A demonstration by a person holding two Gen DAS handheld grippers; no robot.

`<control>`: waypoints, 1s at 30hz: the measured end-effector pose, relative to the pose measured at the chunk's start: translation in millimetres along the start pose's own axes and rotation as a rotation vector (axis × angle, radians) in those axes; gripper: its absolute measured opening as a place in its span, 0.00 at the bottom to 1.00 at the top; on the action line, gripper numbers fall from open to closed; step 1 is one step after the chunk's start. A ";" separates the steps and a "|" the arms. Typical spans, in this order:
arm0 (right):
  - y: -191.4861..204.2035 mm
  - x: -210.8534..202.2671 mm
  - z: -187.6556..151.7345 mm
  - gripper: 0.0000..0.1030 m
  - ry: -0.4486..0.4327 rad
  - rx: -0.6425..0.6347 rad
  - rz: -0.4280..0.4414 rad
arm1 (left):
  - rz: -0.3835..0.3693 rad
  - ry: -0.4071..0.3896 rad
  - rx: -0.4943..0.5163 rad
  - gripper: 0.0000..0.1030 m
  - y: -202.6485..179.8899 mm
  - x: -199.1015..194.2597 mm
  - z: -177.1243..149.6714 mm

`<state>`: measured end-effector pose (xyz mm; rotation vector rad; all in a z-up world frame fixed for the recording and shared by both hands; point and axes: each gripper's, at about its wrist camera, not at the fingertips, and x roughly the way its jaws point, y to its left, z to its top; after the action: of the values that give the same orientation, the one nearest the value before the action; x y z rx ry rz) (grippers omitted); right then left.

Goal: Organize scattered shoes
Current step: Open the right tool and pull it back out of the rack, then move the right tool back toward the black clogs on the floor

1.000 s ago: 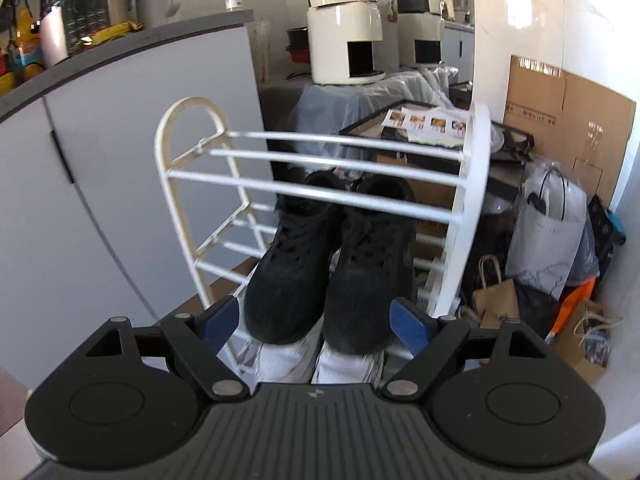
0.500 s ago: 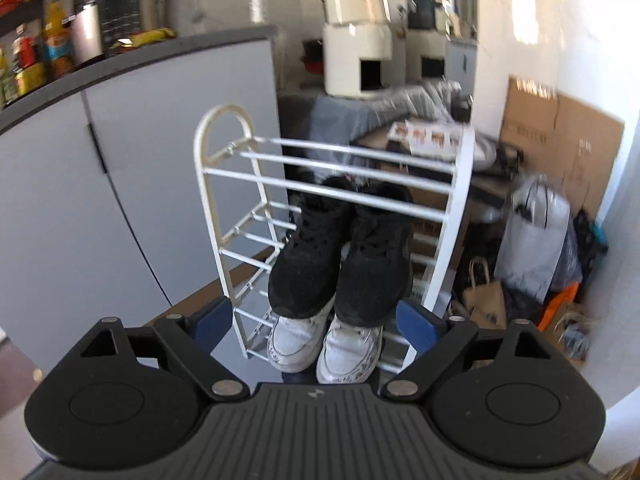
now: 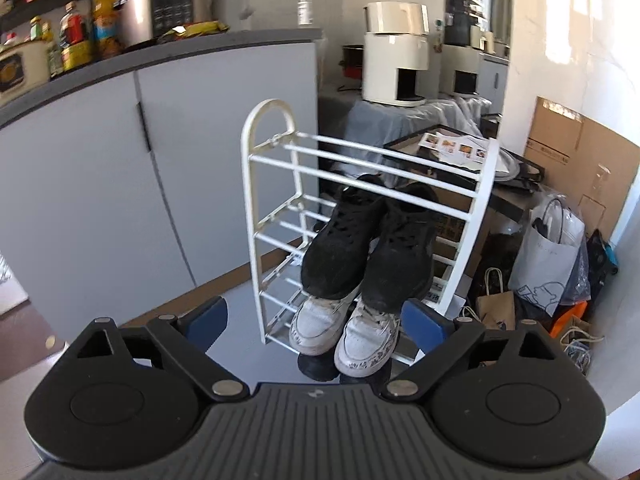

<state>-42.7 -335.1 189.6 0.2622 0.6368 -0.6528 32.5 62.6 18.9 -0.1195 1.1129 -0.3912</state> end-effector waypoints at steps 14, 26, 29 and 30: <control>34.3 -9.0 -80.5 0.94 0.042 -0.130 0.264 | -0.042 -0.032 -0.045 0.93 9.5 -14.7 -3.4; 62.9 31.7 -152.3 0.95 0.015 -0.271 0.415 | 0.010 -0.025 -0.018 0.93 6.0 -8.5 -8.7; 74.3 39.1 -166.8 0.95 0.027 -0.296 0.480 | 0.026 -0.003 -0.041 0.93 11.0 -0.4 -10.4; 77.3 40.3 -171.4 0.95 0.033 -0.301 0.501 | 0.030 0.002 -0.046 0.93 12.2 1.8 -11.2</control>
<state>-48.6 -223.4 33.1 0.1417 0.6594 -0.0689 26.2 74.3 9.0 -0.1427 1.1247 -0.3388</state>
